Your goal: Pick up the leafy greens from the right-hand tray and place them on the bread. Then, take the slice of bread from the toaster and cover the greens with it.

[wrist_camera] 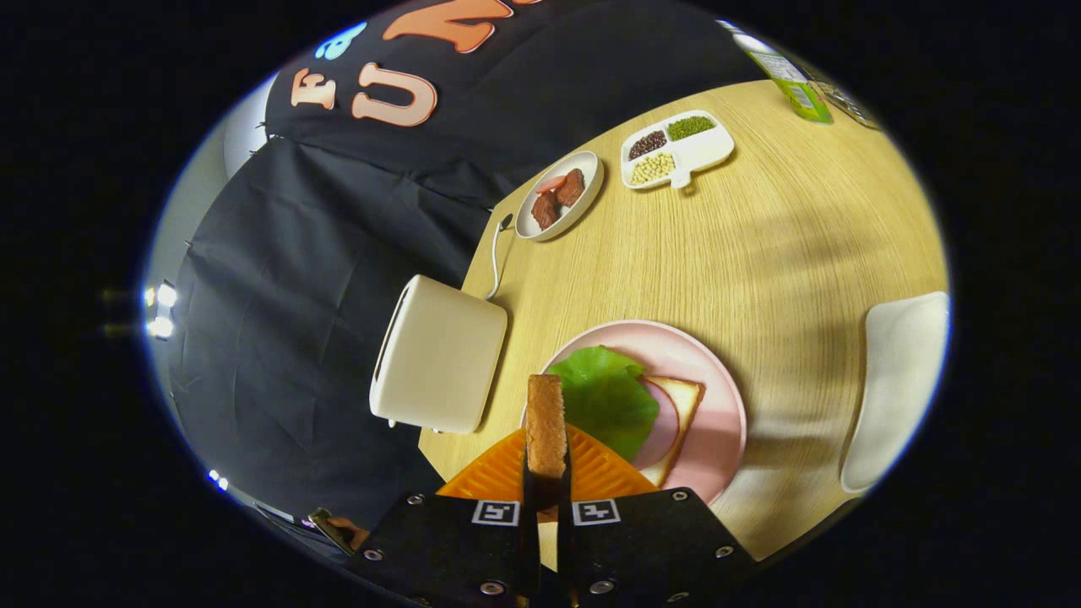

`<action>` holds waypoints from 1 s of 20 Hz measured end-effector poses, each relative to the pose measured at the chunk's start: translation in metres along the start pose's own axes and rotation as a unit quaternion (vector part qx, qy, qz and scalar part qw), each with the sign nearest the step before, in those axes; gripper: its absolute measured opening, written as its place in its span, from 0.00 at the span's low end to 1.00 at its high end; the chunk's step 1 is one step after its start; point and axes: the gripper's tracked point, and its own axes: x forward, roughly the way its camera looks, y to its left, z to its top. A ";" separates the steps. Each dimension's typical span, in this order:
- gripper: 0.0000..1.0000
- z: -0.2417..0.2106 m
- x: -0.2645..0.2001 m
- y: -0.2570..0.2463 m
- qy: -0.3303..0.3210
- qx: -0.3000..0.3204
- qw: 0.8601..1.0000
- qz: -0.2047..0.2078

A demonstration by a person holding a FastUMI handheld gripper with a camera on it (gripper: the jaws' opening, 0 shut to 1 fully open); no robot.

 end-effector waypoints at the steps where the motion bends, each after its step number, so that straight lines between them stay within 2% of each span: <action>1: 0.09 0.000 0.002 -0.003 0.000 -0.005 1.000 -0.001; 5: 0.09 0.003 0.003 -0.018 -0.012 -0.029 0.999 -0.029; 7: 0.13 0.004 0.002 -0.021 -0.021 -0.051 0.998 -0.044; 9: 0.22 0.004 0.002 -0.025 -0.032 -0.083 0.994 -0.061; 10: 0.32 0.005 0.001 -0.027 -0.036 -0.100 0.992 -0.070; 13: 0.49 0.015 -0.008 -0.033 -0.064 -0.153 0.981 -0.105; 14: 0.61 0.020 -0.011 -0.033 -0.076 -0.169 0.976 -0.114; 16: 0.73 0.027 -0.018 -0.030 -0.096 -0.188 0.970 -0.121; 20: 0.87 0.042 -0.033 -0.025 -0.136 -0.215 0.957 -0.137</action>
